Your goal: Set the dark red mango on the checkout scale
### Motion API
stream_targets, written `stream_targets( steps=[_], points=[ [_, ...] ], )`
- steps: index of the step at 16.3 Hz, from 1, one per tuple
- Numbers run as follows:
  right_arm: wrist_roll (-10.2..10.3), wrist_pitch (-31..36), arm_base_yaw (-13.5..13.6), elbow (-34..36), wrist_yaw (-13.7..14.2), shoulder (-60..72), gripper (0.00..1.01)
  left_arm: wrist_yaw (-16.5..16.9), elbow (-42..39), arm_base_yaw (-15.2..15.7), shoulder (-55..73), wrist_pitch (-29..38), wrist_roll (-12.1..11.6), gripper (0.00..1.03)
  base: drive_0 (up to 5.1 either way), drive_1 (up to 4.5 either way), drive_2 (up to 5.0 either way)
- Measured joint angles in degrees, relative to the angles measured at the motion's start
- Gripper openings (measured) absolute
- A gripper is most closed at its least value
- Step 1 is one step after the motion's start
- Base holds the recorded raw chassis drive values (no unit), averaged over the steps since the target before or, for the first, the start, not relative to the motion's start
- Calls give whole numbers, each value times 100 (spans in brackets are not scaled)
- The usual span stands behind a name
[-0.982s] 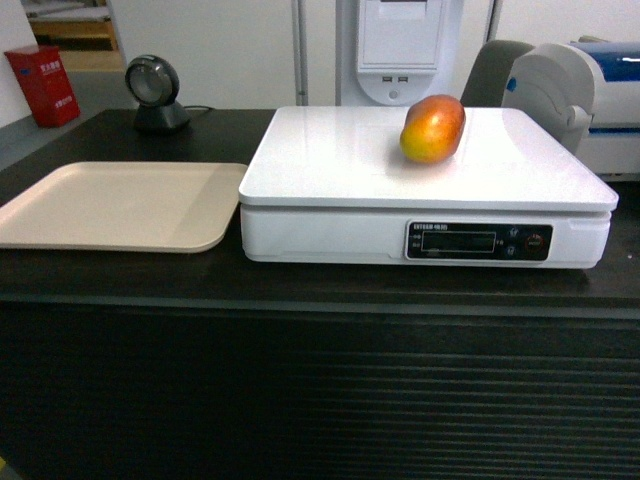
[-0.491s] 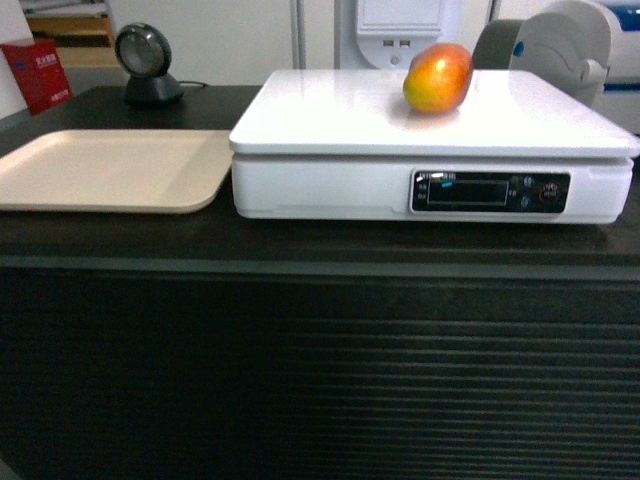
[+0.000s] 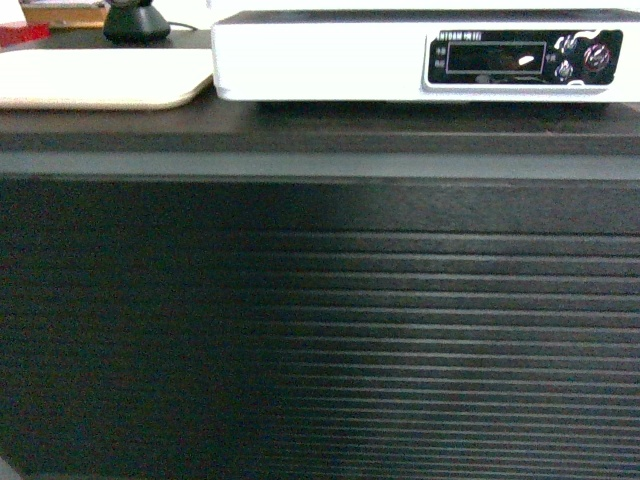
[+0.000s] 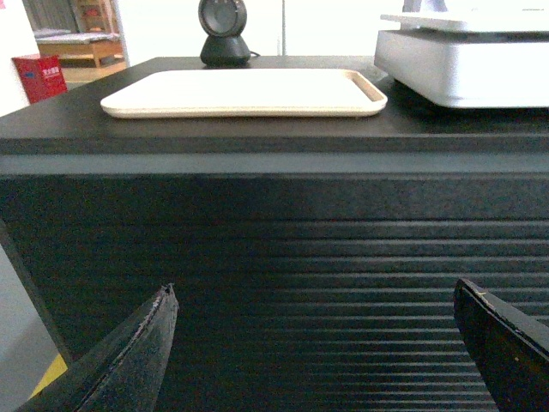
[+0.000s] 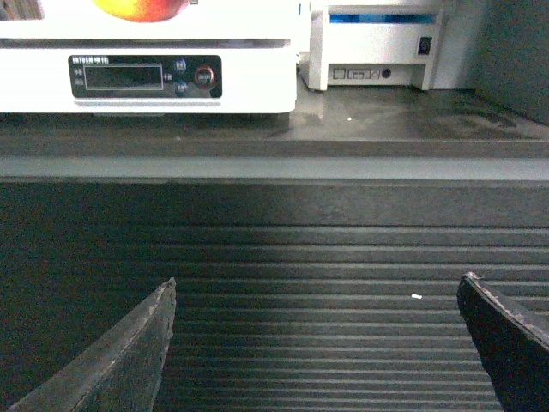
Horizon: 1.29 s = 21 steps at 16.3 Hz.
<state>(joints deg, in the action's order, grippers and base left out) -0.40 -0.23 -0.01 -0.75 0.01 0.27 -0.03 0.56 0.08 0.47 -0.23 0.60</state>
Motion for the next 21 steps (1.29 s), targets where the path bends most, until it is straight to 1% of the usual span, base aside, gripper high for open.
stream_targets(
  steps=[21],
  points=[
    [-4, -7, 0, 0, -2, 0, 98, 0, 0, 0, 0, -13, 0, 98, 0, 0, 0]
  ],
)
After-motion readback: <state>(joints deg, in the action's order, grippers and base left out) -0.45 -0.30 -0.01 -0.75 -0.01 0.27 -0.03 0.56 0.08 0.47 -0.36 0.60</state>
